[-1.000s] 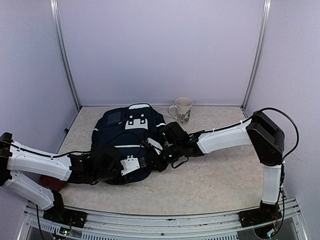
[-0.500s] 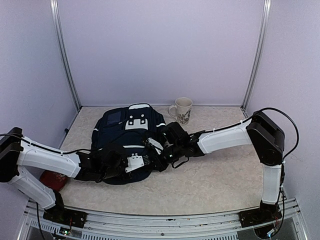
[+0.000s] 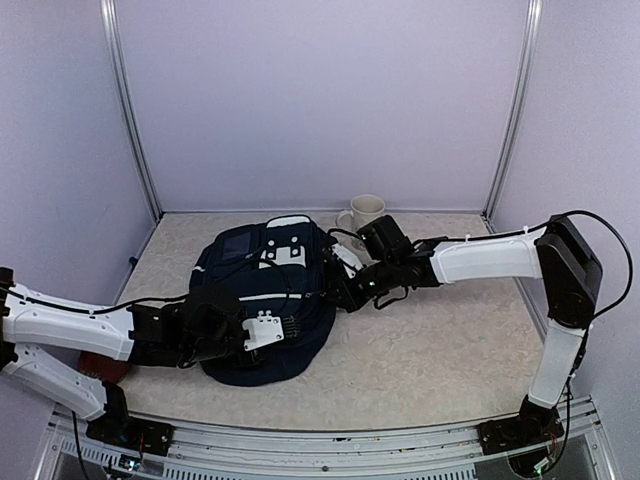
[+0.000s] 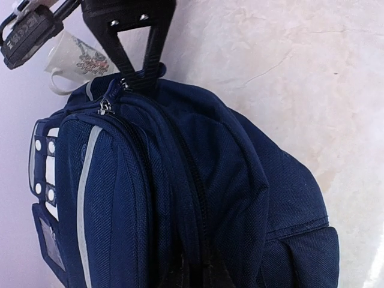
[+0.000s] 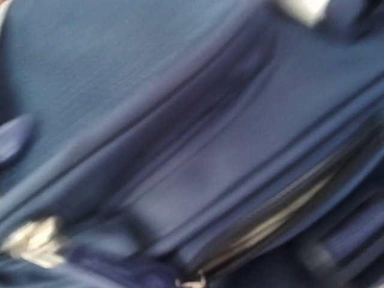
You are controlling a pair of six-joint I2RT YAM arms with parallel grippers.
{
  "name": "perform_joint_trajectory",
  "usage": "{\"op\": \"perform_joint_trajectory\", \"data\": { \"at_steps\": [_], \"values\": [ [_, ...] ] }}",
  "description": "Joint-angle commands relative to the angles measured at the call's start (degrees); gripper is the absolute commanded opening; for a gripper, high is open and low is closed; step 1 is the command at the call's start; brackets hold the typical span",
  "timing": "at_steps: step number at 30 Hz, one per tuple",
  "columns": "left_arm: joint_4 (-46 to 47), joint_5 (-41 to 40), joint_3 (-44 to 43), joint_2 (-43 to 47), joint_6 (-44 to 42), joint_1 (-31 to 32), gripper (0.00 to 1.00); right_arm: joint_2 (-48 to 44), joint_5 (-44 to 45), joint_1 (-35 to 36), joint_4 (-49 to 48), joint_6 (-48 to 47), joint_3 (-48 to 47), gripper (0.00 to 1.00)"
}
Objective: Pack the student bag
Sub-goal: Zip the student bag into the largest pocket of the bag, then reset both arms
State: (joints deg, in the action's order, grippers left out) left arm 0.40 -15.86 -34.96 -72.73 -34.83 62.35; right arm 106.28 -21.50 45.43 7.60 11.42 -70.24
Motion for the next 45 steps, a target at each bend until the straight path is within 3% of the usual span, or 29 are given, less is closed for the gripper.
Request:
{"op": "perform_joint_trajectory", "data": {
  "at_steps": [1, 12, 17, 19, 22, 23, 25, 27, 29, 30, 31, 34, 37, 39, 42, 45],
  "values": [
    [-9.7, 8.0, -0.4, 4.4, 1.8, 3.6, 0.00, -1.8, 14.9, -6.9, 7.1, -3.1, -1.1, 0.00],
    [-16.0, 12.3, -1.5, 7.3, 4.2, 7.0, 0.00, 2.5, 20.9, -11.2, 10.8, -8.0, -11.1, 0.00],
    [-15.8, 12.6, -1.0, 7.7, 4.7, 7.1, 0.00, 3.7, 20.9, -12.0, 11.5, -8.9, -11.3, 0.00],
    [-14.6, 12.5, -0.7, 7.7, 4.8, 7.0, 0.00, 3.6, 17.3, -12.0, 11.0, -9.4, -10.6, 0.00],
    [-12.4, 13.5, -1.2, 7.4, 5.7, 7.0, 0.00, 2.2, 3.2, -12.0, 9.6, -10.3, -8.9, 0.00],
    [-11.7, 14.0, -1.3, 7.2, 6.2, 7.0, 0.00, 1.4, -0.7, -12.0, 9.0, -10.3, -8.2, 0.03],
    [-10.9, 15.0, -1.9, 6.8, 7.1, 7.1, 0.00, -1.0, -5.2, -12.0, 6.8, -9.2, -5.9, 0.27],
    [-9.6, 14.2, -2.4, 6.4, 8.6, 7.1, 0.00, -4.3, -6.0, -12.0, 4.4, -7.8, -2.9, 0.41],
    [-8.4, 13.7, -2.9, 6.2, 10.0, 7.1, 0.12, -7.9, -5.6, -12.1, 2.6, -7.0, 0.3, 0.49],
    [-8.0, 13.8, -3.1, 6.2, 10.4, 7.0, 0.25, -9.4, -5.3, -12.2, 1.9, -6.6, 1.2, 0.52],
    [-7.4, 14.0, -3.8, 6.3, 11.5, 7.1, 0.47, -10.9, -5.0, -12.2, 1.5, -6.3, 2.0, 0.55],
    [-6.2, 15.1, -6.6, 7.2, 14.2, 7.1, 0.75, -14.0, -3.6, -12.4, 1.0, -6.0, 3.5, 0.60],
    [-1.7, 13.9, -8.7, 9.8, 18.0, 6.2, 0.88, -15.5, -0.4, -12.5, 1.4, -5.6, 4.0, 0.62],
    [1.9, 8.3, -8.8, 11.1, 22.1, 3.2, 0.97, -16.3, 1.6, -12.8, 1.4, -4.9, 4.5, 0.62],
    [0.6, 2.1, -11.7, 9.3, 32.1, -8.1, 0.98, -18.8, 4.8, -14.0, -1.6, -2.8, 7.3, 0.62],
    [-6.5, -3.3, -15.7, 4.9, 44.3, -22.1, 0.98, -22.6, 5.8, -16.6, -6.7, 0.5, 12.5, 0.63]
  ]
}}
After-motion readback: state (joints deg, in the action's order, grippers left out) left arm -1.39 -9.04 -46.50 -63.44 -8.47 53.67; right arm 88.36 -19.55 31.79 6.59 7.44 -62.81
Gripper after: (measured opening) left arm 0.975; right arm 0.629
